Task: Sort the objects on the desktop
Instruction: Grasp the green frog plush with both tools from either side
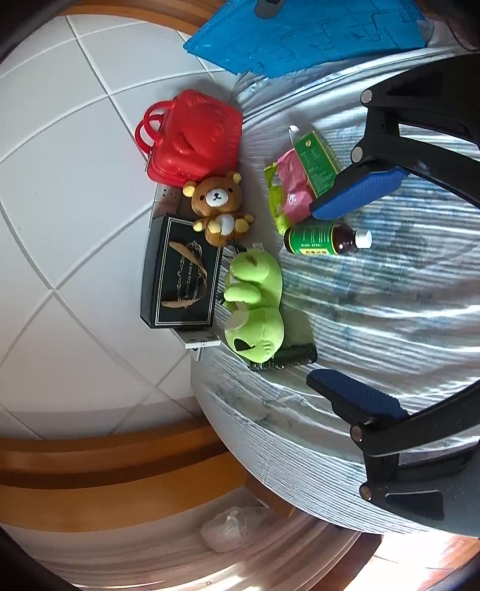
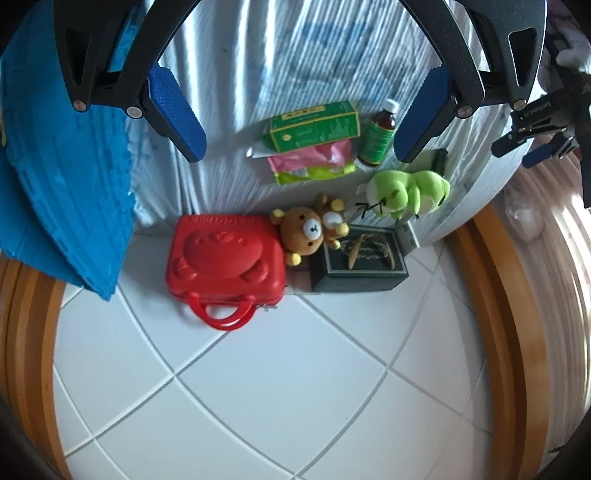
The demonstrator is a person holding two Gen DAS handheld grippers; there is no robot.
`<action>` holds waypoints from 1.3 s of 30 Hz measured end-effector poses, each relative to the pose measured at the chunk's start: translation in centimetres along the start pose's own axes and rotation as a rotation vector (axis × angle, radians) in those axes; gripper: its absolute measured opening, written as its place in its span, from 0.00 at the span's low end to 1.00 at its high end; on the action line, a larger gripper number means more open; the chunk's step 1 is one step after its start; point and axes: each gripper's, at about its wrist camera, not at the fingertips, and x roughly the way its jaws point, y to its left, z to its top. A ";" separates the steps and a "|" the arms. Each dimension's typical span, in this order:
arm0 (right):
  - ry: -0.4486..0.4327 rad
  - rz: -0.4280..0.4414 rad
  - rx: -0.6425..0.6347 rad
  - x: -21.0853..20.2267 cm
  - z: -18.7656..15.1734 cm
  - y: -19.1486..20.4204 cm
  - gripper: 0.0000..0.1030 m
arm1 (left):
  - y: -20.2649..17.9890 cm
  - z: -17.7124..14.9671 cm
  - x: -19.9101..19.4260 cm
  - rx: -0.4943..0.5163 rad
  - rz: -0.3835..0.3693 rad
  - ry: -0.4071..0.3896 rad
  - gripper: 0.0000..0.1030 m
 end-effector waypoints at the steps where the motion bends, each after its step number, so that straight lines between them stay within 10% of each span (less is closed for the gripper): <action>1: 0.017 0.004 -0.006 1.2 0.2 0.7 1.00 | 0.7 0.3 0.8 0.000 0.004 0.008 0.81; 22: 0.244 0.115 -0.034 28.0 6.5 9.5 1.00 | 6.6 9.1 27.5 -0.059 0.007 0.230 0.81; 39: 0.507 0.365 -0.083 38.1 -0.5 15.3 1.00 | 6.0 2.1 28.5 0.024 -0.057 0.252 0.97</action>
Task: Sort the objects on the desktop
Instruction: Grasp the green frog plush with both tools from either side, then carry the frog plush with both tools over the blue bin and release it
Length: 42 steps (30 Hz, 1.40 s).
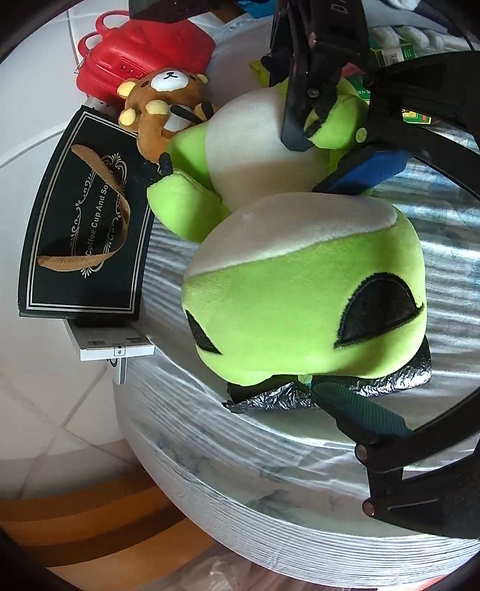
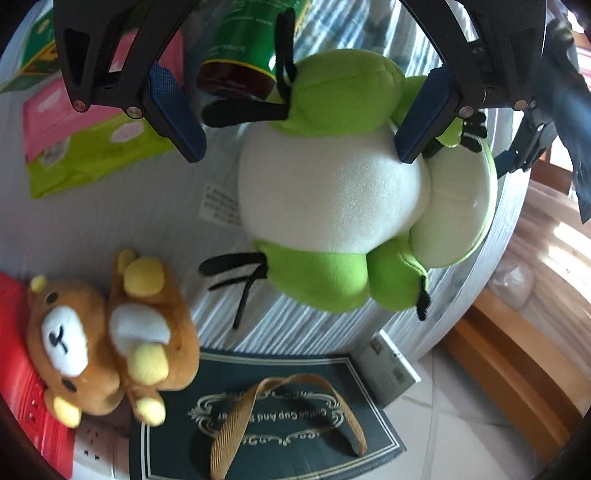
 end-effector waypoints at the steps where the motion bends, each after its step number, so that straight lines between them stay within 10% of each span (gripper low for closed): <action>1: 0.010 0.011 -0.003 0.4 0.0 -0.1 1.00 | 0.1 0.0 0.4 -0.007 -0.001 0.008 1.00; 6: 0.047 0.019 -0.031 1.5 -0.2 -0.2 1.00 | 0.5 0.2 1.5 -0.027 -0.045 0.024 1.00; 8: 0.047 0.024 -0.070 1.4 0.0 0.0 0.99 | 0.2 0.1 1.2 -0.006 -0.067 0.015 0.86; 13: 0.004 0.024 -0.177 -0.2 -0.5 1.6 0.72 | -1.0 -0.2 -0.7 0.024 -0.037 -0.018 0.76; 42: -0.301 0.079 -0.269 -27.6 -15.8 -4.9 0.72 | -15.9 -8.5 -26.4 0.184 -0.195 -0.306 0.76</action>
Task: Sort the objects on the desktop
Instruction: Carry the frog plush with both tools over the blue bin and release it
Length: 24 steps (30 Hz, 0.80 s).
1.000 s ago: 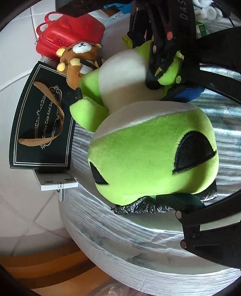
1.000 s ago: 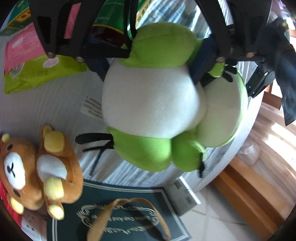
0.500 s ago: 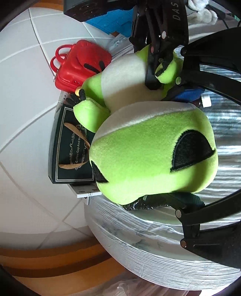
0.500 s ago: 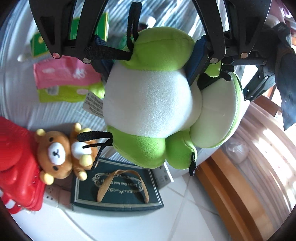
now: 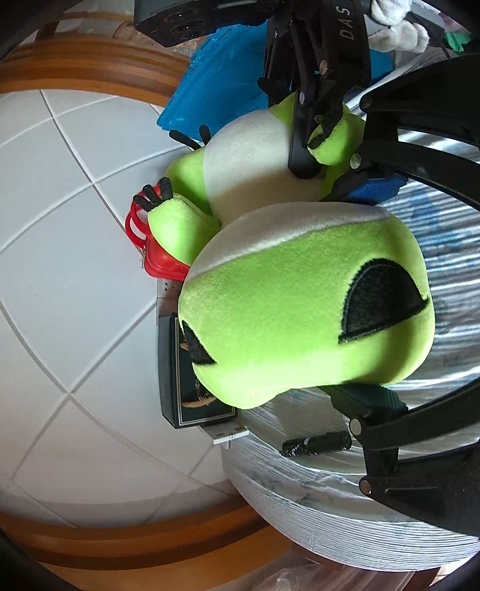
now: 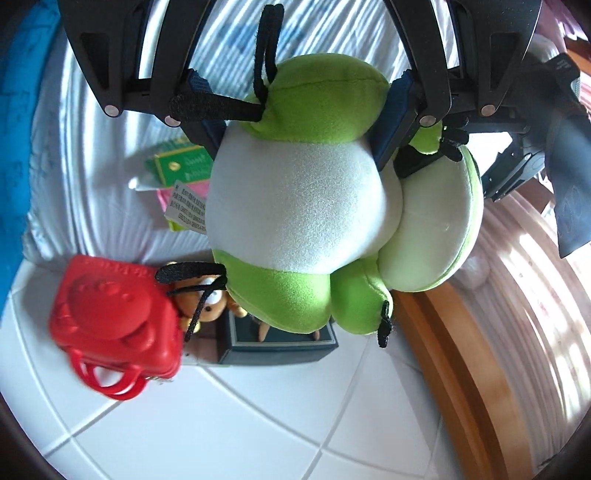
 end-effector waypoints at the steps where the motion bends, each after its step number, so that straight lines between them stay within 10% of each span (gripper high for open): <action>1: -0.014 -0.006 0.000 -1.4 -0.5 -0.5 0.72 | -1.1 0.0 -0.6 0.009 -0.005 -0.009 0.76; 24: -0.223 -0.135 -0.026 -29.2 -1.4 -23.4 0.72 | -34.9 9.5 -4.0 0.208 -0.229 -0.165 0.76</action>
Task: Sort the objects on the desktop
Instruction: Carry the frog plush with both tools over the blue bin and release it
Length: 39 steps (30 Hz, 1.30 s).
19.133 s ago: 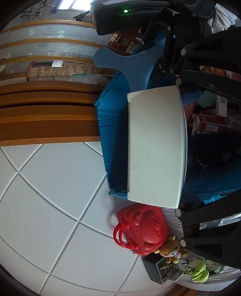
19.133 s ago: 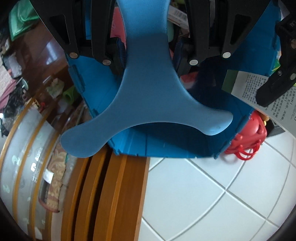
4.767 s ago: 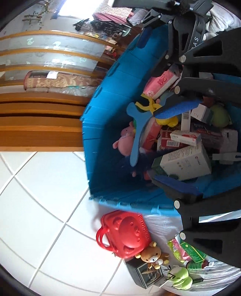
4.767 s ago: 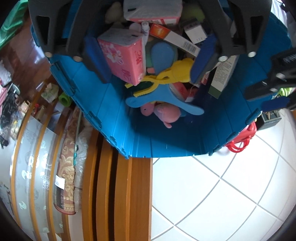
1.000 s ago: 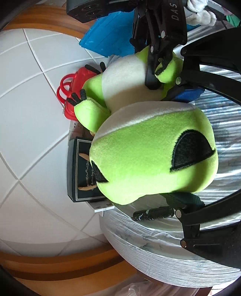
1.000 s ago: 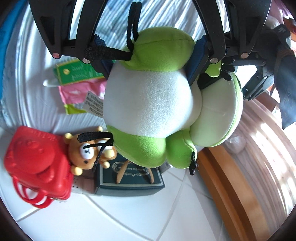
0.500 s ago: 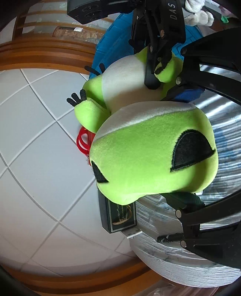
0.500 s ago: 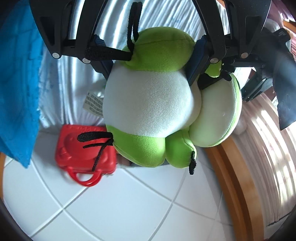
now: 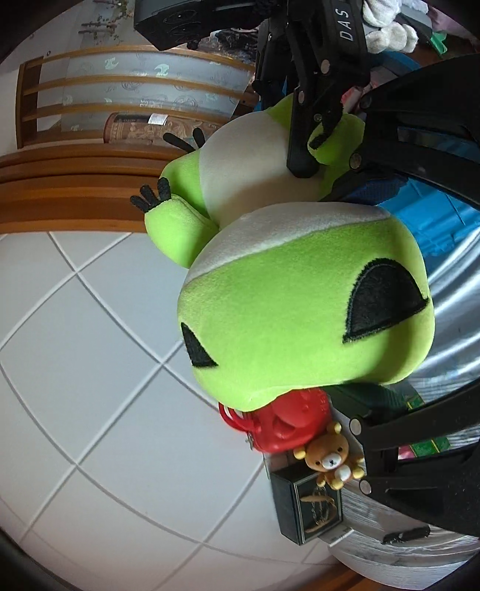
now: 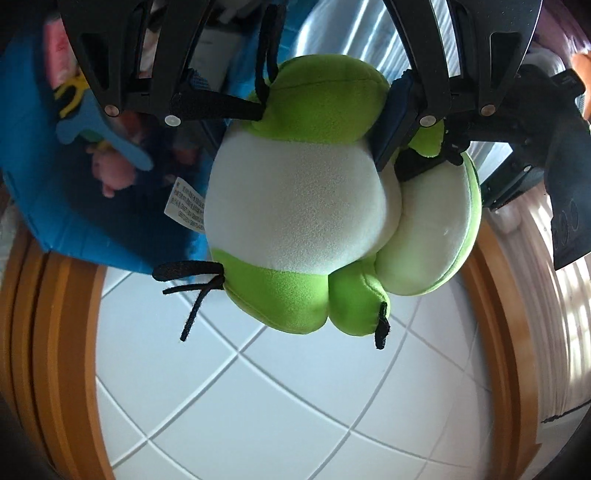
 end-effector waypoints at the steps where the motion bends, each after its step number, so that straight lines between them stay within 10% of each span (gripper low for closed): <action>1: 0.002 -0.014 0.012 -0.7 0.5 -2.1 0.72 | -1.2 0.8 1.0 0.004 -0.020 0.009 0.76; 12: 0.083 -0.067 0.218 -1.2 2.9 -21.3 0.72 | -14.0 7.2 15.2 0.091 -0.132 0.225 0.76; 26: 0.449 -0.067 0.410 10.9 -3.9 -31.8 0.72 | -16.7 -0.4 31.2 0.037 -0.128 0.690 0.78; 39: 0.495 -0.040 0.478 11.9 -5.1 -33.4 0.89 | -17.9 -0.9 29.5 0.036 -0.124 0.658 0.82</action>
